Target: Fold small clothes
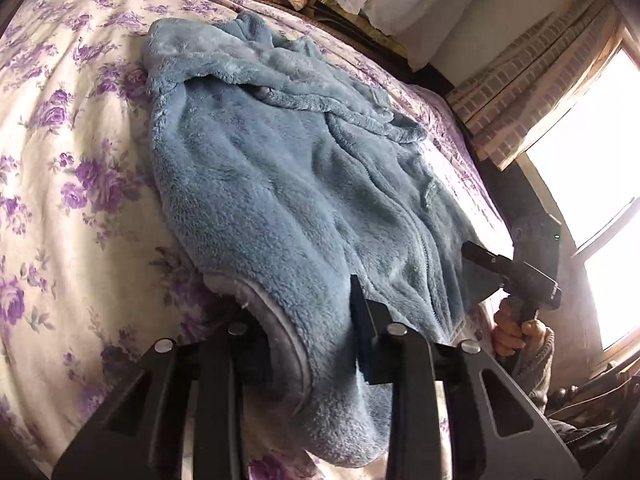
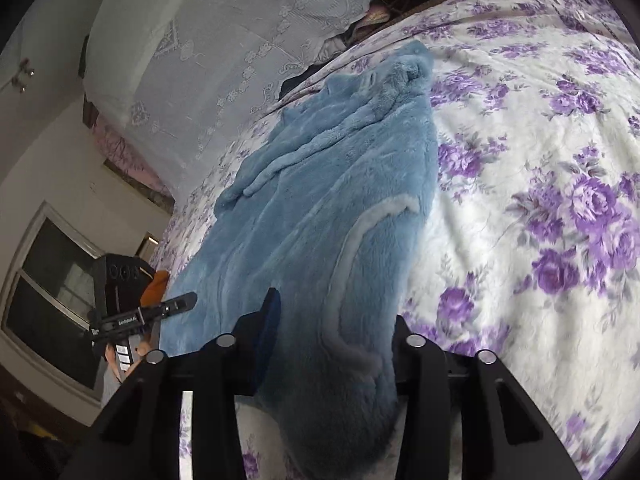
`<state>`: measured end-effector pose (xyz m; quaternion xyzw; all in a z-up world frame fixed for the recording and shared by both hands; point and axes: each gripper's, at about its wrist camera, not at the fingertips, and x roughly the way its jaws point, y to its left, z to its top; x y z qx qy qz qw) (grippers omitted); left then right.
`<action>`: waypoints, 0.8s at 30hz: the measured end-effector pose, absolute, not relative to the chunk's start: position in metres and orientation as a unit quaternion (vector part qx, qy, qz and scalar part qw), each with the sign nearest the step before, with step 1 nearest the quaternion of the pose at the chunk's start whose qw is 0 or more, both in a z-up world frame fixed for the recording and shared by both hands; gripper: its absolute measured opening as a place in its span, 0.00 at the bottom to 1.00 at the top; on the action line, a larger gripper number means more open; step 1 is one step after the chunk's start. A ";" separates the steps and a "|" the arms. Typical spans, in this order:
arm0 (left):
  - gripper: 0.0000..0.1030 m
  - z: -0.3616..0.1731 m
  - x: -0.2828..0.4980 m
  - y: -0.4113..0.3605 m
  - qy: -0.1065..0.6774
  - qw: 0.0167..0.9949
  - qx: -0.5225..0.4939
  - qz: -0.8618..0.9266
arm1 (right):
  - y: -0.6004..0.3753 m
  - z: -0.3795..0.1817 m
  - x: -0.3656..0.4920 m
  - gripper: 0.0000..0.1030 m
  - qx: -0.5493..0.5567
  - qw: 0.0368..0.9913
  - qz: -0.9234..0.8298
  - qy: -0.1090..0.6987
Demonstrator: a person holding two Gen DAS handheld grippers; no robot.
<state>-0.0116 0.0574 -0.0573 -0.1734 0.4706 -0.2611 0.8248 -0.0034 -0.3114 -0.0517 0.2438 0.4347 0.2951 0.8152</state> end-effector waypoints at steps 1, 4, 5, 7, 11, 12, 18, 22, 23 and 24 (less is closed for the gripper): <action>0.30 -0.059 -0.010 0.057 0.475 0.822 -0.173 -0.261 | -0.312 -0.052 -0.004 0.25 0.247 0.815 0.293 0.435; 0.37 -0.064 -0.006 0.057 0.489 0.812 -0.180 -0.264 | -0.315 -0.055 0.000 0.23 0.258 0.810 0.291 0.439; 0.39 -0.063 -0.006 0.056 0.490 0.811 -0.179 -0.266 | -0.314 -0.055 0.002 0.24 0.255 0.809 0.291 0.443; 0.39 -0.063 -0.007 0.055 0.490 0.813 -0.172 -0.263 | -0.313 -0.057 0.006 0.30 0.256 0.802 0.291 0.455; 0.38 -0.060 -0.011 0.051 0.487 0.819 -0.158 -0.259 | -0.322 -0.061 0.014 0.21 0.282 0.797 0.279 0.454; 0.28 -0.059 -0.012 0.051 0.485 0.821 -0.157 -0.257 | -0.323 -0.062 0.015 0.18 0.288 0.797 0.277 0.454; 0.14 -0.032 -0.022 0.065 0.445 0.845 -0.162 -0.247 | -0.322 -0.049 -0.003 0.14 0.292 0.811 0.279 0.424; 0.14 -0.016 -0.028 0.087 0.430 0.852 -0.174 -0.242 | -0.315 -0.046 -0.017 0.13 0.299 0.800 0.301 0.425; 0.14 -0.015 -0.029 0.093 0.431 0.851 -0.179 -0.239 | -0.314 -0.047 -0.018 0.13 0.301 0.796 0.305 0.428; 0.14 -0.016 -0.029 0.097 0.435 0.849 -0.183 -0.238 | -0.313 -0.048 -0.019 0.13 0.306 0.791 0.308 0.430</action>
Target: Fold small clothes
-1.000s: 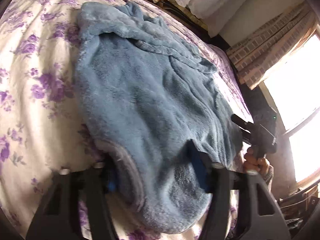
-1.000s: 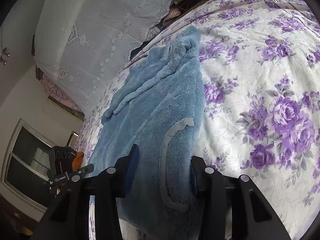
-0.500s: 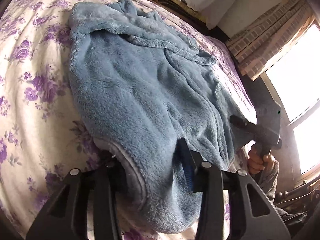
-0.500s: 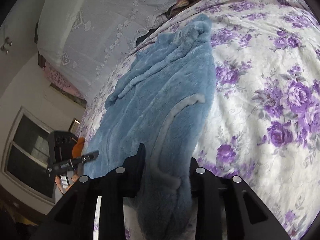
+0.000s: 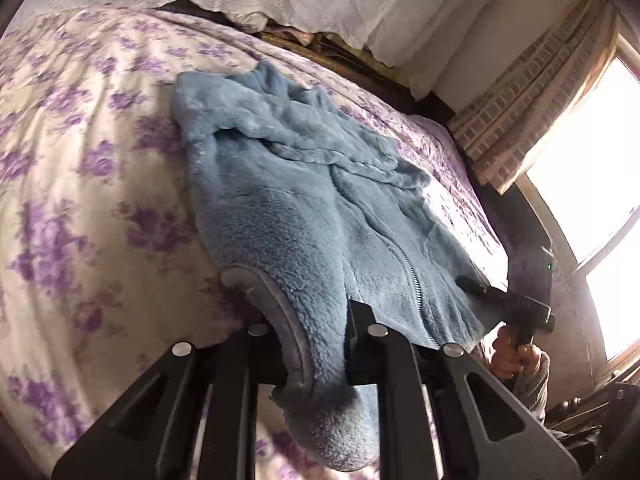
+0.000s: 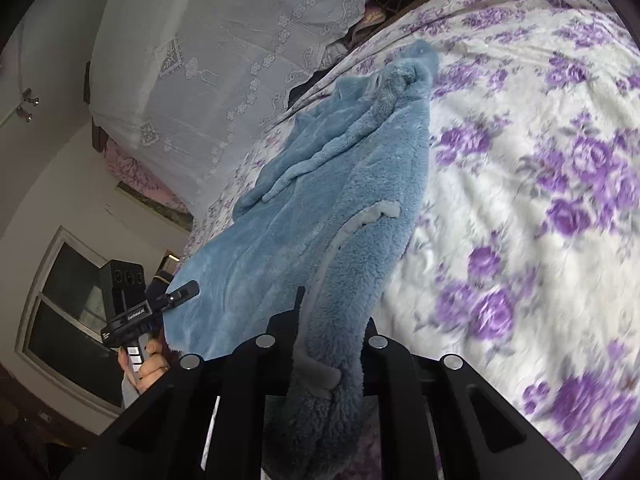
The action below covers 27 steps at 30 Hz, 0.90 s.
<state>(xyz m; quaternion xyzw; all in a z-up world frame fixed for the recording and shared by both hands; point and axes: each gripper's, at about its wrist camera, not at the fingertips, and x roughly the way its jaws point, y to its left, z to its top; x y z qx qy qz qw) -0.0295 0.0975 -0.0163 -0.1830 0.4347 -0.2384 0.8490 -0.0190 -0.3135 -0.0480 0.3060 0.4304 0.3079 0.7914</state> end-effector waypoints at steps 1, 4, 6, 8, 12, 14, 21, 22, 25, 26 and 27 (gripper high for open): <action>0.14 -0.018 -0.029 0.100 0.440 0.845 -0.187 -0.240 | -0.313 -0.048 -0.018 0.13 0.310 0.787 0.311 0.432; 0.14 -0.022 -0.024 0.097 0.452 0.840 -0.186 -0.236 | -0.315 -0.044 -0.016 0.13 0.326 0.779 0.320 0.430; 0.14 -0.015 -0.020 0.093 0.446 0.843 -0.183 -0.238 | -0.316 -0.035 -0.011 0.13 0.334 0.777 0.326 0.423; 0.14 -0.003 -0.015 0.090 0.434 0.849 -0.181 -0.241 | -0.318 -0.020 -0.002 0.13 0.337 0.780 0.332 0.410; 0.14 0.018 0.001 0.090 0.414 0.861 -0.182 -0.232 | -0.319 0.001 0.014 0.13 0.334 0.790 0.331 0.394; 0.14 0.024 0.011 0.092 0.410 0.865 -0.183 -0.224 | -0.318 0.010 0.024 0.13 0.333 0.795 0.327 0.388; 0.14 0.036 0.042 0.090 0.405 0.874 -0.178 -0.202 | -0.318 0.018 0.065 0.14 0.346 0.792 0.317 0.389; 0.14 0.039 0.047 0.091 0.402 0.875 -0.179 -0.200 | -0.318 0.020 0.071 0.14 0.348 0.792 0.315 0.389; 0.14 0.044 0.060 0.093 0.398 0.877 -0.183 -0.195 | -0.316 0.024 0.092 0.14 0.354 0.791 0.311 0.390; 0.14 0.046 0.066 0.094 0.397 0.877 -0.187 -0.194 | -0.314 0.026 0.098 0.14 0.356 0.790 0.310 0.390; 0.14 0.047 0.071 0.095 0.396 0.877 -0.191 -0.193 | -0.313 0.028 0.107 0.14 0.359 0.790 0.308 0.390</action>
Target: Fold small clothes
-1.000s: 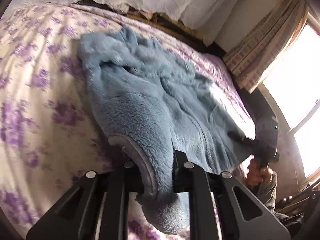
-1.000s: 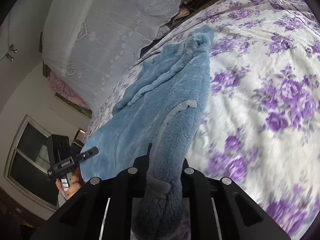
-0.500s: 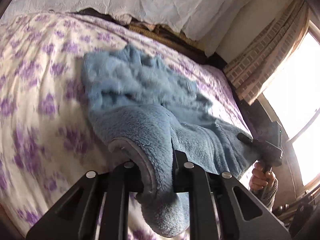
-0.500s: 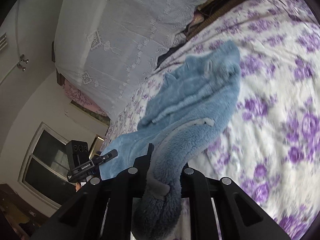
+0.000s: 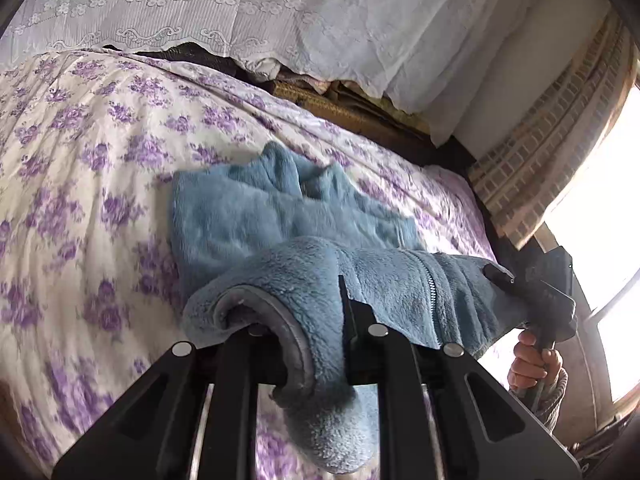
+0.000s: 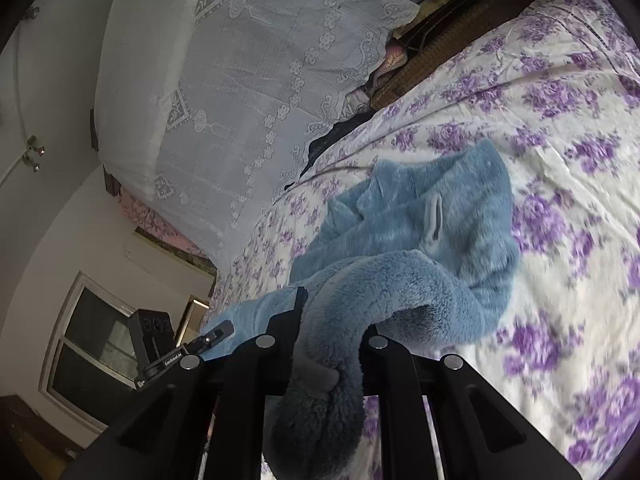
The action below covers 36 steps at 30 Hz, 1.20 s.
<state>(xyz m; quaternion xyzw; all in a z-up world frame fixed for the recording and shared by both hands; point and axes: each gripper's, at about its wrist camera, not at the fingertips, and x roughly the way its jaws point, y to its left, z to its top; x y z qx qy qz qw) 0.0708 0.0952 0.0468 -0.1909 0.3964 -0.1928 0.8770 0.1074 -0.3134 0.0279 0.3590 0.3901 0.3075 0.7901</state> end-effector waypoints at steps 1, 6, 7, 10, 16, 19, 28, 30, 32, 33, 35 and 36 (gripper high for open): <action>0.14 0.048 0.076 0.096 0.396 0.876 -0.195 -0.192 | -0.313 0.028 0.113 0.14 0.361 0.790 0.306 0.390; 0.14 0.049 0.103 0.102 0.398 0.873 -0.211 -0.189 | -0.311 0.027 0.143 0.14 0.376 0.784 0.298 0.395; 0.14 0.048 0.108 0.103 0.399 0.872 -0.213 -0.188 | -0.311 0.026 0.150 0.14 0.380 0.782 0.296 0.396; 0.14 0.044 0.123 0.105 0.404 0.869 -0.219 -0.184 | -0.310 0.021 0.164 0.14 0.392 0.776 0.291 0.400; 0.18 0.021 0.159 0.110 0.430 0.855 -0.236 -0.170 | -0.308 -0.002 0.198 0.15 0.417 0.765 0.262 0.416; 0.21 -0.003 0.184 0.113 0.451 0.845 -0.246 -0.146 | -0.307 -0.024 0.217 0.18 0.426 0.760 0.237 0.430; 0.29 -0.024 0.208 0.127 0.428 0.831 -0.311 -0.171 | -0.316 -0.048 0.239 0.47 0.457 0.744 0.275 0.401; 0.49 -0.005 0.200 0.129 0.406 0.841 -0.308 -0.182 | -0.313 -0.029 0.232 0.54 0.438 0.759 0.294 0.382; 0.64 0.013 0.190 0.128 0.387 0.856 -0.292 -0.179 | -0.310 -0.012 0.224 0.59 0.416 0.773 0.307 0.368; 0.74 0.024 0.184 0.127 0.373 0.868 -0.279 -0.170 | -0.309 -0.004 0.221 0.64 0.406 0.780 0.311 0.361; 0.95 0.040 0.172 0.128 0.345 0.889 -0.261 -0.149 | -0.308 0.007 0.216 0.71 0.396 0.787 0.321 0.348; 0.96 0.045 0.166 0.129 0.332 0.902 -0.247 -0.124 | -0.308 0.009 0.216 0.71 0.395 0.788 0.322 0.346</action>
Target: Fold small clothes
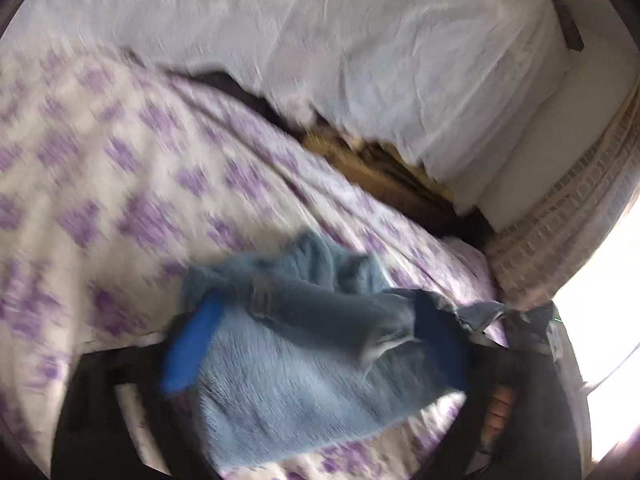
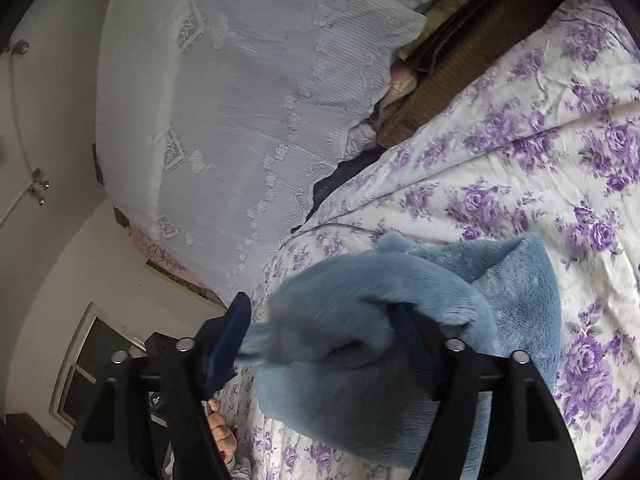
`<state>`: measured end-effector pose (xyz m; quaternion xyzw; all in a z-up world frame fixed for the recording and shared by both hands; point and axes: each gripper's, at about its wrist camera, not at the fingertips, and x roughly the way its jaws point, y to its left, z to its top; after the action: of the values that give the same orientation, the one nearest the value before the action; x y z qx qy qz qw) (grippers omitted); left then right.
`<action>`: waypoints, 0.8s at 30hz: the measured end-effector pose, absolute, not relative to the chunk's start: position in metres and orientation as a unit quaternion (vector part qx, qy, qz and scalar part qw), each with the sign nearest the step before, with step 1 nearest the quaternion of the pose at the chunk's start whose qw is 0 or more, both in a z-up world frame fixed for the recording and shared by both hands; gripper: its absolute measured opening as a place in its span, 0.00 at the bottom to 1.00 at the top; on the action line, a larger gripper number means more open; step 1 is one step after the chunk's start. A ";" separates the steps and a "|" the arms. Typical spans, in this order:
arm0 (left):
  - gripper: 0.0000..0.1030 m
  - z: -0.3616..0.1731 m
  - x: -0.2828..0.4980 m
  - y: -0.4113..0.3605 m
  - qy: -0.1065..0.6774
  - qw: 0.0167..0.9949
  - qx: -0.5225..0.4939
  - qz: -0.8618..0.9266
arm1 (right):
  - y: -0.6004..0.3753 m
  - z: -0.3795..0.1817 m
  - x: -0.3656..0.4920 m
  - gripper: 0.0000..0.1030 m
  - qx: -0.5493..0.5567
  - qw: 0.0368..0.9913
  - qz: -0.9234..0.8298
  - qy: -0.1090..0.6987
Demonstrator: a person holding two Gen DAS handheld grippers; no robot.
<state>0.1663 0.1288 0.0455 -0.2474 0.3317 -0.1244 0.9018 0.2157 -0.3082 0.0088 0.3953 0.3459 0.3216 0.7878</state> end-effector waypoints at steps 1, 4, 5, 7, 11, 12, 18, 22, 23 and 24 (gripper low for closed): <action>0.96 0.049 0.163 0.130 0.326 0.911 -0.231 -0.102 | -0.309 0.007 0.217 0.71 0.395 0.790 0.314 0.348; 0.95 0.039 0.169 0.127 0.352 0.911 -0.203 -0.068 | -0.318 -0.004 0.218 0.67 0.393 0.813 0.255 0.346; 0.95 0.034 0.171 0.125 0.360 0.907 -0.206 -0.072 | -0.320 -0.004 0.215 0.60 0.384 0.823 0.240 0.343; 0.95 0.031 0.173 0.117 0.367 0.906 -0.196 -0.079 | -0.317 0.001 0.213 0.51 0.360 0.839 0.231 0.336; 0.95 0.033 0.176 0.092 0.364 0.922 -0.120 -0.047 | -0.298 0.022 0.207 0.42 0.291 0.875 0.223 0.315; 0.95 0.033 0.178 0.084 0.367 0.924 -0.099 -0.038 | -0.286 0.028 0.208 0.40 0.263 0.884 0.223 0.315; 0.95 0.028 0.203 0.046 0.382 0.922 -0.048 -0.034 | -0.222 0.038 0.234 0.34 0.177 0.888 0.238 0.353; 0.96 -0.028 0.210 0.018 0.441 0.897 0.032 -0.026 | -0.192 0.001 0.248 0.29 0.142 0.867 0.224 0.422; 0.96 -0.036 0.204 0.013 0.427 0.902 0.057 -0.017 | -0.190 -0.009 0.245 0.26 0.130 0.862 0.222 0.436; 0.96 -0.034 0.201 0.010 0.418 0.906 0.063 -0.012 | -0.189 -0.020 0.242 0.23 0.118 0.858 0.221 0.449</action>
<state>0.2009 0.0101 -0.0342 0.0625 0.4182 -0.0121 0.9061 0.2416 -0.1889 -0.0197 0.1182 0.4490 0.2208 0.8577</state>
